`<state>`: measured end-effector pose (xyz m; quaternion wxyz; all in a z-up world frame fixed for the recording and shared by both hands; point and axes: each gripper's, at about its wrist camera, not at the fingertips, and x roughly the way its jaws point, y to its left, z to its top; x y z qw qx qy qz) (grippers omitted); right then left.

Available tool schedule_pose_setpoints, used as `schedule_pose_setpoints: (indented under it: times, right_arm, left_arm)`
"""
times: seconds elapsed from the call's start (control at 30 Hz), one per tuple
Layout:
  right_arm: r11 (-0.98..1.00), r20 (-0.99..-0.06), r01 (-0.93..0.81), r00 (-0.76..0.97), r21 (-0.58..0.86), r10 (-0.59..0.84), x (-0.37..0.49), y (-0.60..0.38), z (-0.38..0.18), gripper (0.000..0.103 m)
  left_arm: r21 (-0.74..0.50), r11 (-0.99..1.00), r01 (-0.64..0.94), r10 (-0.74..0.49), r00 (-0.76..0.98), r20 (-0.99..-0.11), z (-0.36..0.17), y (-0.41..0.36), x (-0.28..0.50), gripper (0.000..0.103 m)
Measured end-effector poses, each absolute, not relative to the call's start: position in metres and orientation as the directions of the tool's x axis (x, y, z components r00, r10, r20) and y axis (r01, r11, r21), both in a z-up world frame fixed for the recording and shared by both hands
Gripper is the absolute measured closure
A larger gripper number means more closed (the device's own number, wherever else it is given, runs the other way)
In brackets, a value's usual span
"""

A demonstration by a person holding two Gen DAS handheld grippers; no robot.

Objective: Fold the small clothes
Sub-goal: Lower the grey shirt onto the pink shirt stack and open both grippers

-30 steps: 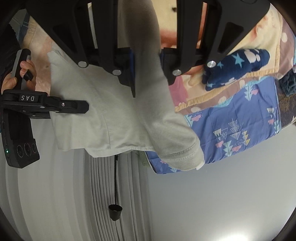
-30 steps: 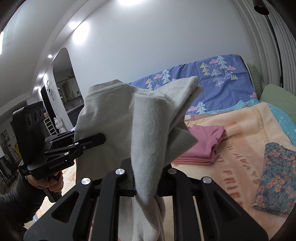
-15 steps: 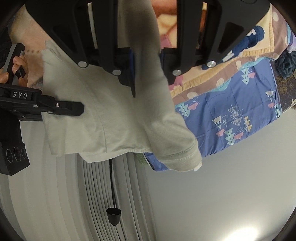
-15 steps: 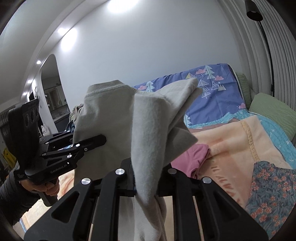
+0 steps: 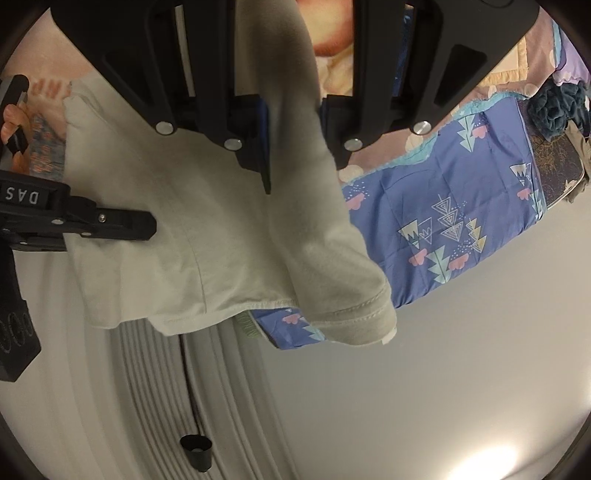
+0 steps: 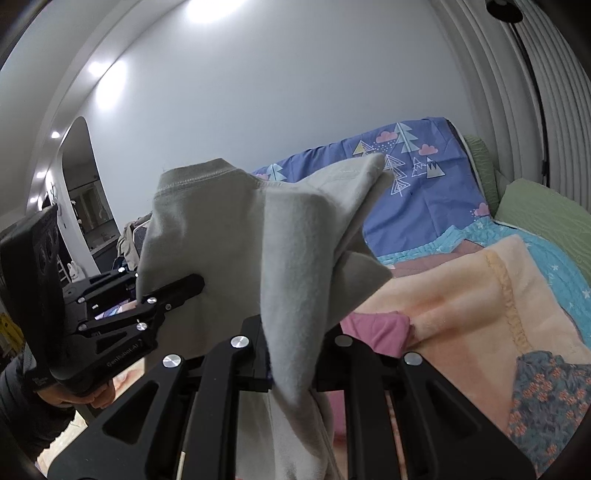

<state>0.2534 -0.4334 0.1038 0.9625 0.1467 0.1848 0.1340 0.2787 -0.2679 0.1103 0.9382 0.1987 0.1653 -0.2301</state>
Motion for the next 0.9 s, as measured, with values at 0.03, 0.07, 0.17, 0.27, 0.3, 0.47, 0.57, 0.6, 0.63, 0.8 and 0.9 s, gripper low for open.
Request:
schedule_pose_setpoints:
  times: [0.03, 0.07, 0.17, 0.27, 0.3, 0.47, 0.57, 0.6, 0.63, 0.8, 0.9]
  right_arm:
    - [0.922, -0.313, -0.197, 0.899, 0.334, 0.306, 0.263, -0.433, 0.101, 0.09]
    - [0.927, -0.31, -0.175, 0.908, 0.332, 0.283, 0.278, -0.434, 0.096, 0.089]
    - [0.951, -0.387, -0.037, 0.908, 0.306, 0.159, 0.322, -0.439, 0.063, 0.061]
    - [0.937, -0.553, 0.106, 0.827, 0.334, 0.104, 0.344, -0.451, 0.011, 0.035]
    - [0.931, -0.584, 0.11, 0.803, 0.347, 0.122, 0.342, -0.453, -0.009, 0.035]
    - [0.947, -0.698, 0.167, 0.712, 0.273, 0.075, 0.326, -0.445, -0.07, 0.035]
    - [0.951, -0.686, 0.154, 0.723, 0.269, 0.077, 0.317, -0.44, -0.069, 0.035]
    - [0.956, -0.679, 0.136, 0.73, 0.26, 0.081, 0.314, -0.436, -0.067, 0.035]
    - [0.96, -0.677, 0.128, 0.732, 0.248, 0.077, 0.315, -0.436, -0.068, 0.035]
    - [0.976, -0.673, 0.134, 0.74, 0.17, 0.016, 0.316, -0.426, -0.073, 0.033]
    - [0.973, -0.673, 0.15, 0.74, 0.176, 0.008, 0.315, -0.429, -0.075, 0.026]
  left_arm:
    - [0.298, 0.824, 0.482, -0.349, 0.846, -0.403, 0.107, -0.27, 0.291, 0.082]
    - [0.298, 0.834, 0.465, -0.331, 0.853, -0.403, 0.103, -0.272, 0.303, 0.078]
    - [0.347, 0.868, 0.355, -0.193, 0.885, -0.424, 0.077, -0.276, 0.351, 0.033]
    - [0.365, 0.884, 0.293, -0.07, 0.854, -0.516, 0.03, -0.269, 0.381, 0.032]
    - [0.355, 0.884, 0.306, -0.055, 0.82, -0.57, 0.008, -0.264, 0.386, 0.032]
    - [0.418, 0.829, 0.372, -0.052, 0.795, -0.604, -0.057, -0.254, 0.368, 0.026]
    - [0.395, 0.849, 0.352, -0.058, 0.804, -0.592, -0.06, -0.251, 0.363, 0.027]
    - [0.373, 0.858, 0.354, -0.062, 0.792, -0.608, -0.059, -0.249, 0.364, 0.027]
    - [0.364, 0.86, 0.357, -0.065, 0.784, -0.617, -0.057, -0.249, 0.363, 0.027]
    - [0.377, 0.855, 0.357, -0.059, 0.788, -0.613, -0.057, -0.248, 0.365, 0.026]
    - [0.363, 0.866, 0.343, -0.056, 0.789, -0.611, -0.058, -0.246, 0.364, 0.022]
